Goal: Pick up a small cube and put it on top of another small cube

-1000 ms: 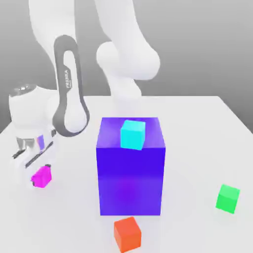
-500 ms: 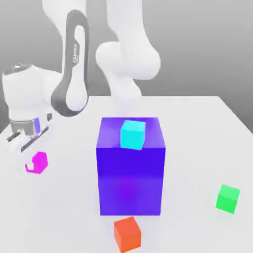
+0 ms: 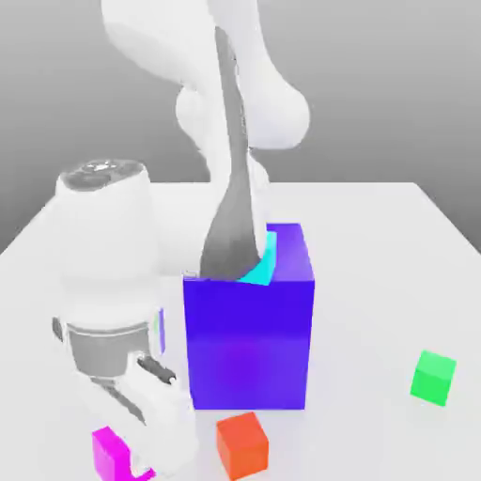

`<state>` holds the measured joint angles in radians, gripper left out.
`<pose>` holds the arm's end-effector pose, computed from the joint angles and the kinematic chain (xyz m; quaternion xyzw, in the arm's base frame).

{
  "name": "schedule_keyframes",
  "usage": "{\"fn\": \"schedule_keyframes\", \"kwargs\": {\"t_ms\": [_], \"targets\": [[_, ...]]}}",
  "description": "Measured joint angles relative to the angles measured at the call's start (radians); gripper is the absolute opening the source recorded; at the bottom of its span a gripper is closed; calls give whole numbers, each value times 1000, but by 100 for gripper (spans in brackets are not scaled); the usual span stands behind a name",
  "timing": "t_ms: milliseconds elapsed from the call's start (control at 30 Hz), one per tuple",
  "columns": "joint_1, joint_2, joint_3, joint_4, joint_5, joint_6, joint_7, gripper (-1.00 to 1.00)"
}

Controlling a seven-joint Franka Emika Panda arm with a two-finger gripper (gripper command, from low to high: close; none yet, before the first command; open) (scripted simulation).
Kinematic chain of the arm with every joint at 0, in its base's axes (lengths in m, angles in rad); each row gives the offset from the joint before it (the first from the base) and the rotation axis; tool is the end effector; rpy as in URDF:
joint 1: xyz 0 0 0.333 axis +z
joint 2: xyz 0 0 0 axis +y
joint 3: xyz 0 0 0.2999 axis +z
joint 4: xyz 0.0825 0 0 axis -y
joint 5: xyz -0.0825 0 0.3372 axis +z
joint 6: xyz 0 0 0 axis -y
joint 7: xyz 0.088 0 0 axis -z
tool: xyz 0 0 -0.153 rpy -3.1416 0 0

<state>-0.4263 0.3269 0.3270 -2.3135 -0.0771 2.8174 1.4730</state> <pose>0.5227 -0.0450 0.2087 -0.7182 0.6880 -0.0540 0.0893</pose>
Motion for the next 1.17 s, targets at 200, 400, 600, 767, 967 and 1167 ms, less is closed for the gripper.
{"fn": "schedule_keyframes", "kwargs": {"t_ms": [200, 400, 600, 767, 967, 1167], "targets": [[132, -63, 113, -41, 33, -49, 110, -100], [265, -139, 222, -90, 54, -99, 239, -100], [411, -236, 319, -201, 36, -162, 467, -100], [465, -233, 316, -260, -34, -156, 618, -100], [514, -122, 239, -253, -191, -77, 738, -100], [564, -61, 174, -247, -281, -37, 803, 100]]}}
